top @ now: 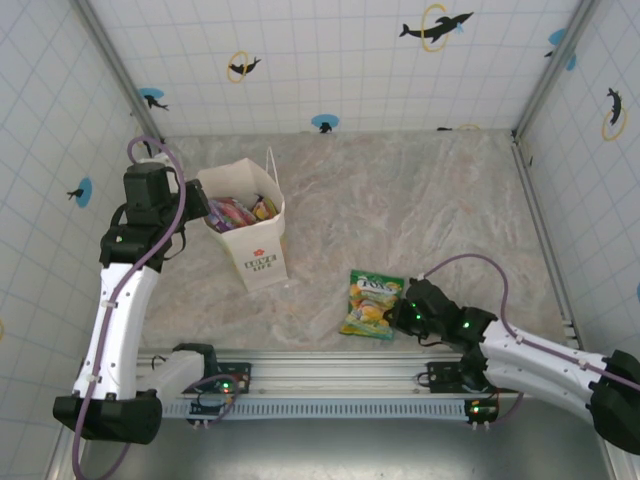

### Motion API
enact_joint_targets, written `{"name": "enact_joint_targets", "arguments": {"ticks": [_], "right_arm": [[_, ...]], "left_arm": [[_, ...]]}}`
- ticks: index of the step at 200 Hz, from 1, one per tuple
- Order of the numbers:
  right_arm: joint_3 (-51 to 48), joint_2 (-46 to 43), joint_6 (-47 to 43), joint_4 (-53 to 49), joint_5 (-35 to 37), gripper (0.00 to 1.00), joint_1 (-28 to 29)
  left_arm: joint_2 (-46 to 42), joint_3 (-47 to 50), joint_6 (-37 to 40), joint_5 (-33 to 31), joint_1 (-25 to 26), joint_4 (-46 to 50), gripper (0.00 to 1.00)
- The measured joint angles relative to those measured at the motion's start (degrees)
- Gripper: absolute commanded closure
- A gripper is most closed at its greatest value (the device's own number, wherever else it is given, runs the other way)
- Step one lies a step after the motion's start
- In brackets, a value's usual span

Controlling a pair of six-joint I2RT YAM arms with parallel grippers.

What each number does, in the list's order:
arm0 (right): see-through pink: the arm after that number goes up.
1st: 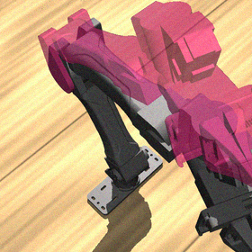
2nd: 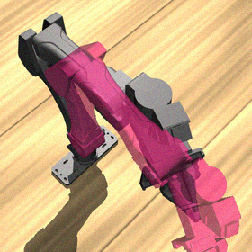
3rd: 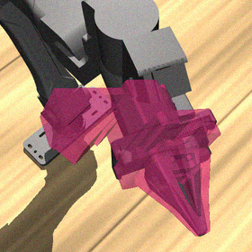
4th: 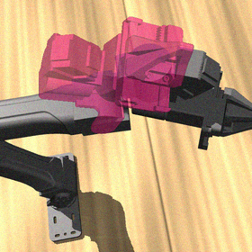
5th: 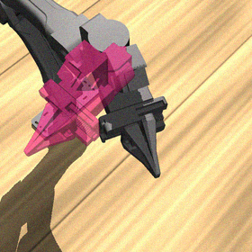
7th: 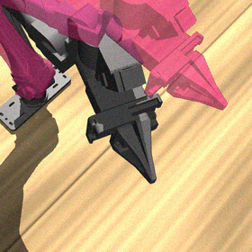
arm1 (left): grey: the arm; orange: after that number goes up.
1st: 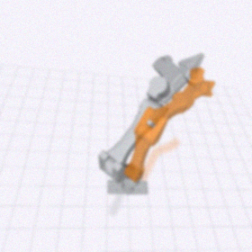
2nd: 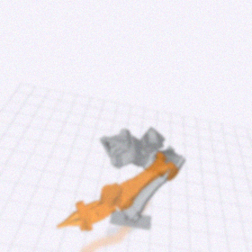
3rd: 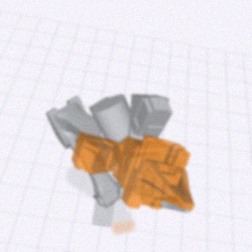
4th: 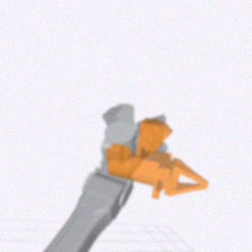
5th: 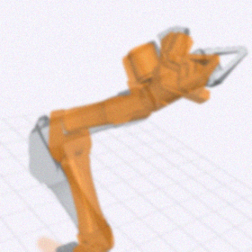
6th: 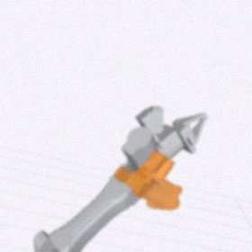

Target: Place the snacks into the paper bag

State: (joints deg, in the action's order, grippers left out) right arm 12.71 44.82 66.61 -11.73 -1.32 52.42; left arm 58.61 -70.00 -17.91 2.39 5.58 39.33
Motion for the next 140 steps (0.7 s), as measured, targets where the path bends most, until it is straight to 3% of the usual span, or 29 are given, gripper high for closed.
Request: {"name": "enact_joint_targets", "arguments": {"ticks": [88,140], "right_arm": [[1.05,-0.11,-4.20,0.55,2.80,1.00,-1.18],[8.83,0.02,-8.94,0.13,6.99,1.00,-1.73]], "left_arm": [[0.00,0.00,-0.02,0.20,0.00,0.00,1.00],[0.00,0.00,-0.02,0.17,0.00,0.00,1.00]]}}
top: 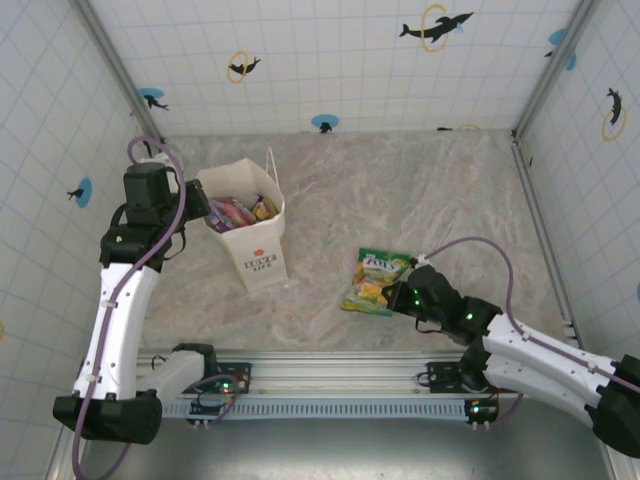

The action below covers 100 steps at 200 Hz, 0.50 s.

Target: Place the snacks into the paper bag

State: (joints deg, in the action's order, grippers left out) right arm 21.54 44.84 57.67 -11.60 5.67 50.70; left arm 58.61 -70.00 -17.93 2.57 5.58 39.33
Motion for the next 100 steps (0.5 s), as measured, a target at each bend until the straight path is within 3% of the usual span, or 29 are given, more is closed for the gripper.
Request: {"name": "enact_joint_targets", "arguments": {"ticks": [69,100], "right_arm": [[22.10,10.29,-15.19,0.63,4.70,1.00,-1.64],[33.20,16.94,-22.51,5.35,4.35,1.00,-1.60]], "left_arm": [[0.00,-0.02,0.13,0.00,0.00,0.02,1.00],[0.00,-0.48,0.15,-0.04,0.00,0.37,1.00]]}}
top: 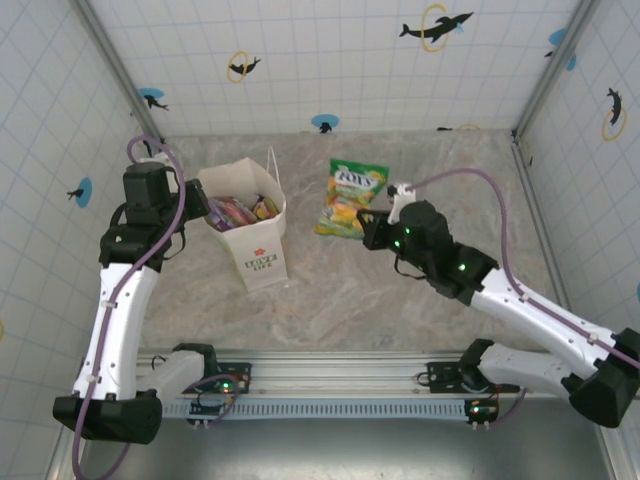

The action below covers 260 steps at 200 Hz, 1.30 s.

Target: Place the snacks into the paper bag

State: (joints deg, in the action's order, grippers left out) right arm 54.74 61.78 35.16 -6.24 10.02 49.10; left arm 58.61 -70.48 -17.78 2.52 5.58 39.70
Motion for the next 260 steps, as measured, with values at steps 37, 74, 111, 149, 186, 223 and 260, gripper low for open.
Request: {"name": "enact_joint_targets", "arguments": {"ticks": [37,74,111,149,186,223,260], "right_arm": [[12.79,8.85,-7.69,7.23,-2.29,1.00,1.99],[23.08,17.44,-13.44,11.63,-5.16,1.00,5.90],[30.91,25.68,-16.74,12.61,-6.78,1.00,8.07],[36.11,33.40,-18.53,12.31,-6.54,1.00,8.31],[38.60,38.12,-19.54,10.08,-5.92,1.00,8.66],[41.88,41.59,-19.78,6.54,-6.51,0.89,9.33],[44.68,42.62,-19.85,2.84,-8.24,0.52,9.44]], "left_arm": [[0.09,-0.83,0.04,0.00,0.00,0.87,1.00],[0.55,-0.96,0.02,0.00,0.00,0.96,1.00],[0.66,-1.20,0.02,0.00,0.00,0.96,1.00],[0.70,-1.64,0.04,0.00,0.00,1.25,1.00],[0.70,-1.97,0.02,0.00,0.00,2.03,1.00],[0.70,-1.97,0.04,0.00,0.00,2.10,1.00],[0.70,-1.97,0.04,-0.02,0.00,2.10,1.00]]}}
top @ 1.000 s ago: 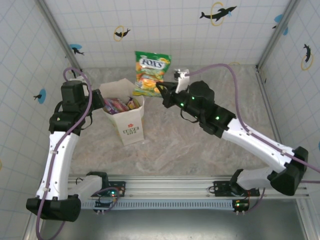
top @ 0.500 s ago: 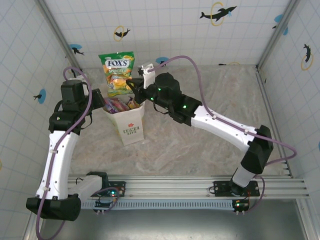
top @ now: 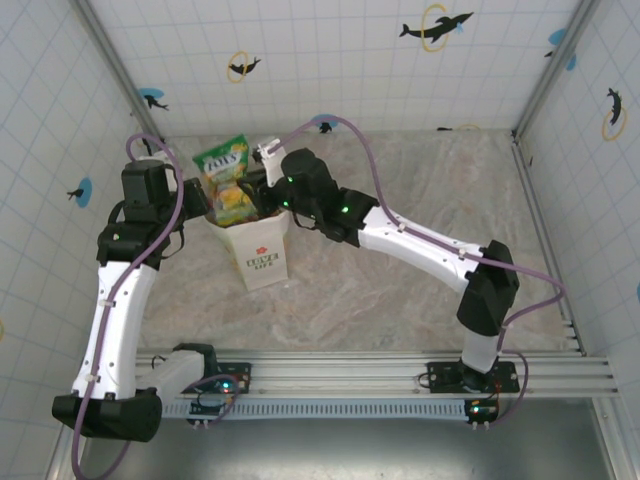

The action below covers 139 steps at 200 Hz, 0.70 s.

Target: Place the snacks into the paper bag

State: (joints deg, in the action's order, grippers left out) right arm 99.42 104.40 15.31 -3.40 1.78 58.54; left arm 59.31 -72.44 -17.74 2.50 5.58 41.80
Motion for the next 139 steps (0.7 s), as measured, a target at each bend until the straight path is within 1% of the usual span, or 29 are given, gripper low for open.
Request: {"name": "enact_joint_targets", "arguments": {"ticks": [13,48,70,89,118,139], "right_arm": [[1.86,0.11,-0.02,-1.22,-0.07,0.49,0.00],[3.30,-0.48,-0.85,-3.17,1.38,0.47,0.00],[0.92,-3.08,-0.94,-3.61,2.23,0.46,-0.11],[-2.47,-7.08,0.44,-3.69,2.05,0.45,-0.96],[-8.50,-13.35,5.03,-1.36,-0.83,0.44,-5.64],[-12.44,-15.78,8.94,1.09,-4.04,0.43,-9.92]], "left_arm": [[0.00,0.00,0.00,-0.02,0.00,0.22,1.00],[-0.02,0.00,0.00,-0.13,0.00,-0.09,1.00],[0.00,0.00,0.00,-0.13,0.00,-0.04,1.00],[0.00,0.00,0.00,-0.13,0.00,-0.04,1.00],[0.00,0.00,0.00,-0.13,0.00,-0.04,1.00],[0.00,0.00,0.00,-0.13,0.00,-0.04,1.00]]}}
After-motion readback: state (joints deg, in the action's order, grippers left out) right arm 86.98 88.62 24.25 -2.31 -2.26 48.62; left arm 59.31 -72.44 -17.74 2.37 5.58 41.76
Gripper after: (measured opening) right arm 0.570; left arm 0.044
